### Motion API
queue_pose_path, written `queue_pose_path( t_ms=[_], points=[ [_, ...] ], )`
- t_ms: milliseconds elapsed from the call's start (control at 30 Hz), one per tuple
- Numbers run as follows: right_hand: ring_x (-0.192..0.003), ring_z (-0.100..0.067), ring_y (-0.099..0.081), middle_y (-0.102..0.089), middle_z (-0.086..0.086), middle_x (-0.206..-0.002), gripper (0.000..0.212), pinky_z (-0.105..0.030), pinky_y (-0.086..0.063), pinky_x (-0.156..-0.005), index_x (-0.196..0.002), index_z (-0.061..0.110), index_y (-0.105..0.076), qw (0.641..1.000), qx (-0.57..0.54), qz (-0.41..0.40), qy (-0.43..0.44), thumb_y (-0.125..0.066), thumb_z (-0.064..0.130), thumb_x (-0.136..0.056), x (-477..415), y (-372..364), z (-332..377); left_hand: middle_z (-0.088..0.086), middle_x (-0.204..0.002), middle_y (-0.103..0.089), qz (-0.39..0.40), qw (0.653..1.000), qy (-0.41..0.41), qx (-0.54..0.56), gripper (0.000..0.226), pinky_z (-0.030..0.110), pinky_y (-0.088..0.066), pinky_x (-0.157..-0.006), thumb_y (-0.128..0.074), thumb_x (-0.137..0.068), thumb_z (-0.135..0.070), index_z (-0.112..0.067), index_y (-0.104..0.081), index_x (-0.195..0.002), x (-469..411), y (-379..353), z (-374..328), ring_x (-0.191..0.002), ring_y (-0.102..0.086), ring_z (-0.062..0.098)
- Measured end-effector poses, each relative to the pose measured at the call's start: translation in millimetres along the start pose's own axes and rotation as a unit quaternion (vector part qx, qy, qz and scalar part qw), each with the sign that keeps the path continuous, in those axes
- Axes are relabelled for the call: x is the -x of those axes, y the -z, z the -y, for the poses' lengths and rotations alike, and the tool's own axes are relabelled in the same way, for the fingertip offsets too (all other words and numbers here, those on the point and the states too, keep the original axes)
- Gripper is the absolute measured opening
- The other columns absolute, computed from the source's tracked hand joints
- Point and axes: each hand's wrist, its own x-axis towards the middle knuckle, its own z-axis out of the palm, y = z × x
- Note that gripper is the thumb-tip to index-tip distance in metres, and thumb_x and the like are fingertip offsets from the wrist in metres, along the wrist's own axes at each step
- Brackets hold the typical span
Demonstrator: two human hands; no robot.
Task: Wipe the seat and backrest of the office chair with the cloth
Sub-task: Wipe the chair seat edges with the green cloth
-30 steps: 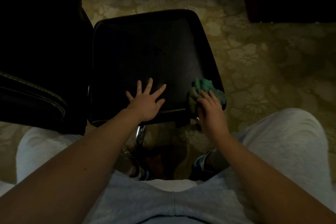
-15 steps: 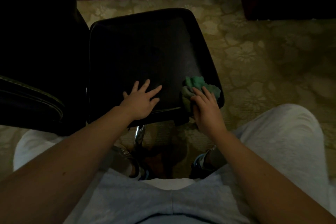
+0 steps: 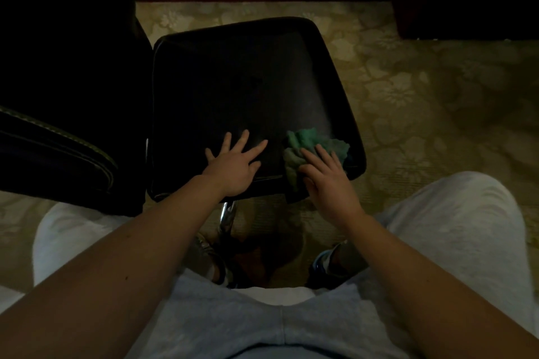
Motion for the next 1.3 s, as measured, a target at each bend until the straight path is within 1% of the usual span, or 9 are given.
queue_pose_path(
  t_ms=[200,433,567,700,800,900,1067,1200,1300],
  points=[
    [-0.145,-0.039,-0.029,-0.049,-0.01,-0.148,0.023,-0.059,-0.021,-0.118,-0.117,0.01,-0.066,0.992,-0.047,-0.062,-0.098,-0.059,0.011,-0.096,6,4,-5,-0.004,-0.168,0.014,-0.008,1.0,0.017,-0.009,0.051,0.068,0.001,-0.117,-0.023,-0.108,-0.048,-0.052,-0.003,-0.155,1,2,3,-0.153,0.015,0.032],
    [-0.143,-0.041,-0.032,-0.05,-0.014,-0.147,0.019,-0.064,-0.021,-0.116,-0.111,0.008,-0.069,1.0,-0.009,-0.02,-0.008,-0.064,0.011,-0.093,3,-7,12,-0.003,-0.168,0.013,0.001,1.0,0.021,0.018,0.051,0.072,0.001,-0.116,-0.026,-0.109,-0.044,-0.052,-0.007,-0.155,-2,4,2,-0.153,0.017,0.036],
    [-0.139,-0.041,-0.04,-0.054,-0.013,-0.143,0.017,-0.064,-0.029,-0.113,-0.107,0.009,-0.071,0.999,0.008,-0.015,0.036,-0.069,0.009,-0.09,0,-11,16,-0.002,-0.168,0.017,-0.014,1.0,0.018,0.011,0.052,0.072,0.003,-0.116,-0.026,-0.109,-0.042,-0.051,-0.003,-0.155,1,-4,2,-0.152,0.021,0.035],
    [-0.136,-0.041,-0.043,-0.056,-0.014,-0.14,0.02,-0.062,-0.034,-0.111,-0.108,0.008,-0.073,0.996,-0.035,-0.071,-0.029,-0.07,0.005,-0.088,2,-5,1,-0.002,-0.168,0.013,-0.028,0.999,0.002,0.029,0.053,0.069,0.004,-0.116,-0.029,-0.109,-0.042,-0.051,-0.006,-0.156,3,-4,6,-0.153,0.017,0.033],
    [-0.137,-0.041,-0.042,-0.057,-0.015,-0.14,0.018,-0.061,-0.035,-0.111,-0.107,0.007,-0.074,0.992,-0.065,-0.087,-0.067,-0.069,0.006,-0.09,5,-7,0,0.0,-0.169,0.004,-0.062,0.994,0.008,0.091,0.052,0.063,0.004,-0.12,-0.032,-0.108,-0.043,-0.047,-0.013,-0.156,5,-5,13,-0.155,0.01,0.031],
    [-0.138,-0.042,-0.04,-0.056,-0.017,-0.14,0.019,-0.062,-0.032,-0.112,-0.107,0.007,-0.074,0.994,-0.059,-0.074,-0.056,-0.071,0.007,-0.089,4,-9,3,0.002,-0.169,0.007,-0.064,0.995,0.022,0.075,0.054,0.058,0.007,-0.121,-0.031,-0.107,-0.048,-0.045,-0.011,-0.157,7,-10,14,-0.154,0.012,0.03],
    [-0.133,-0.048,-0.045,-0.058,-0.02,-0.136,0.017,-0.066,-0.032,-0.109,-0.099,0.006,-0.075,0.999,-0.029,-0.042,-0.01,-0.077,0.007,-0.083,-6,-19,28,0.001,-0.168,0.012,-0.042,0.998,0.021,0.046,0.055,0.059,0.007,-0.121,-0.031,-0.107,-0.047,-0.046,-0.007,-0.157,3,-10,14,-0.154,0.016,0.03],
    [-0.133,-0.042,-0.047,-0.06,-0.016,-0.136,0.014,-0.06,-0.037,-0.11,-0.099,0.007,-0.075,0.999,-0.02,-0.028,0.013,-0.075,0.008,-0.085,-8,-15,31,0.0,-0.168,0.013,-0.036,0.999,0.019,0.029,0.055,0.057,0.005,-0.122,-0.03,-0.108,-0.046,-0.047,-0.004,-0.157,4,-9,18,-0.154,0.016,0.029],
    [-0.136,-0.036,-0.046,-0.06,-0.011,-0.137,0.014,-0.053,-0.039,-0.11,-0.102,0.007,-0.074,0.997,-0.044,-0.058,-0.035,-0.072,0.01,-0.088,-3,-7,12,-0.001,-0.168,0.014,-0.019,0.999,0.021,0.036,0.055,0.055,0.005,-0.122,-0.03,-0.108,-0.046,-0.047,-0.004,-0.157,4,-5,19,-0.154,0.017,0.028]
  ],
)
